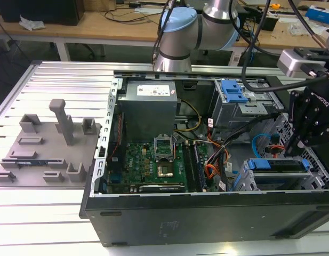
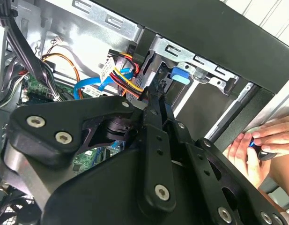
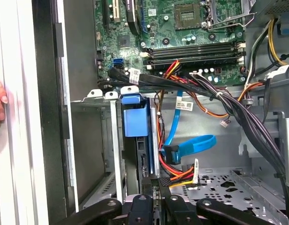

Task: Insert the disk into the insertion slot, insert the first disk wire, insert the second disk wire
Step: 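Insert the first disk wire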

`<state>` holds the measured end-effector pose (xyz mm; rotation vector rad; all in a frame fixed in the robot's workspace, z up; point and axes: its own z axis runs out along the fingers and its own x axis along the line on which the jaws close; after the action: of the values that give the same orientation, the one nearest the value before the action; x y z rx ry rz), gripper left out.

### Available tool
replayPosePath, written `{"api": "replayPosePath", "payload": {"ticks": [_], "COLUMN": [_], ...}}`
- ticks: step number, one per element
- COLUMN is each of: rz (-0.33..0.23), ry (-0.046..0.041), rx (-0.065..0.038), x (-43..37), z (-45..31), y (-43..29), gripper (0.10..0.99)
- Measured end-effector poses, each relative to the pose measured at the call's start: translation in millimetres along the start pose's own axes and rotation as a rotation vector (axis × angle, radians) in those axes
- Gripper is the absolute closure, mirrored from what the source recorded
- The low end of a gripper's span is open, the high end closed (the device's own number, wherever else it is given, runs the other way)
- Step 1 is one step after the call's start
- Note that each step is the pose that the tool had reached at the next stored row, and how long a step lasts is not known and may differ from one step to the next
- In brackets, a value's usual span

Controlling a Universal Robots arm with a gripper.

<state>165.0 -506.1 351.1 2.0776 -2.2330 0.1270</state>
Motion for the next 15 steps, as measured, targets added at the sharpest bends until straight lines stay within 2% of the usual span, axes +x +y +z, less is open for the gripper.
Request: {"api": "replayPosePath", "payload": {"ticks": [7, 15], "rz": [0.000, 0.000], "ry": [0.0000, 0.0001], "rx": [0.000, 0.000], "x": [3.7, 4.4], "z": [1.0, 3.1], "y": [-0.3, -0.3], "gripper": [0.922, 0.922]}}
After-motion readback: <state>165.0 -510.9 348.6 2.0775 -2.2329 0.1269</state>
